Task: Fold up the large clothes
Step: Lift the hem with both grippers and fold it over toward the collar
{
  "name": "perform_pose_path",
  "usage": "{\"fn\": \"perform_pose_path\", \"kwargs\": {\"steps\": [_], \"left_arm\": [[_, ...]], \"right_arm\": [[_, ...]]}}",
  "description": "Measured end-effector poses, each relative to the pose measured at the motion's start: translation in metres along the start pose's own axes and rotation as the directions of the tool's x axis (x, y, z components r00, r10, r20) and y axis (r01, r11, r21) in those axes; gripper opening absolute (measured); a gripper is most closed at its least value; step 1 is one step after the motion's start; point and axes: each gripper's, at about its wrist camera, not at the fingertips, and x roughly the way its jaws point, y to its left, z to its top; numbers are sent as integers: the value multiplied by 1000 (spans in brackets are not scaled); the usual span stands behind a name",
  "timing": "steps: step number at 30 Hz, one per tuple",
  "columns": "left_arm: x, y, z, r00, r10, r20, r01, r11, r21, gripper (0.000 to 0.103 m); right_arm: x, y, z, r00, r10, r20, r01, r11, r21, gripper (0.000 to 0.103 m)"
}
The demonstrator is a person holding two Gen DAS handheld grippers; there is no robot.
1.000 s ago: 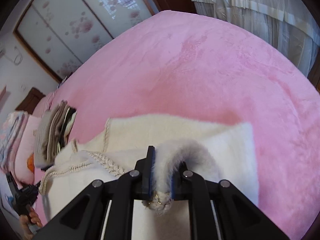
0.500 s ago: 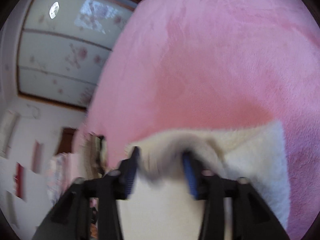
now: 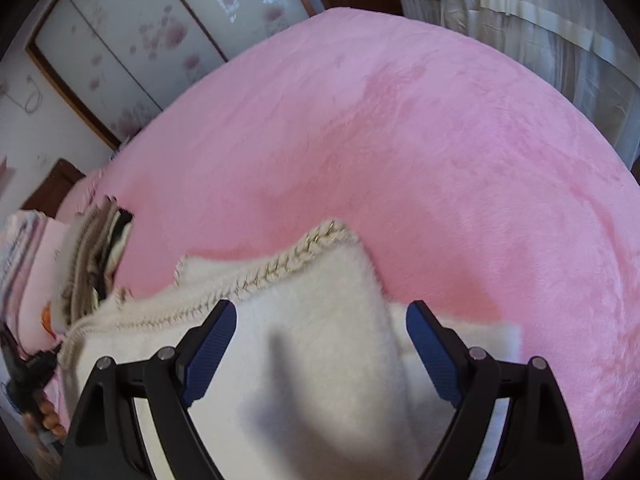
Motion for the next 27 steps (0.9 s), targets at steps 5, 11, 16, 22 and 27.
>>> {"fn": "perform_pose_path", "kwargs": {"steps": [5, 11, 16, 22, 27], "left_arm": [[-9, 13, 8, 979, -202, -27, 199, 976, -90, 67], [-34, -5, 16, 993, -44, 110, 31, 992, 124, 82], [-20, -29, -5, 980, 107, 166, -169, 889, 426, 82], [21, -45, -40, 934, 224, 279, -355, 665, 657, 80], [40, -36, -20, 968, 164, 187, -244, 773, 585, 35]], "right_arm": [[14, 10, -10, 998, -61, -19, 60, 996, -67, 88], [12, 8, -13, 998, -59, -13, 57, 994, -93, 88], [13, 13, -9, 998, -60, -15, 58, 991, -123, 88], [19, 13, -3, 997, -79, -21, 73, 978, -194, 88], [30, 3, 6, 1000, -21, -14, 19, 993, -115, 83]]}}
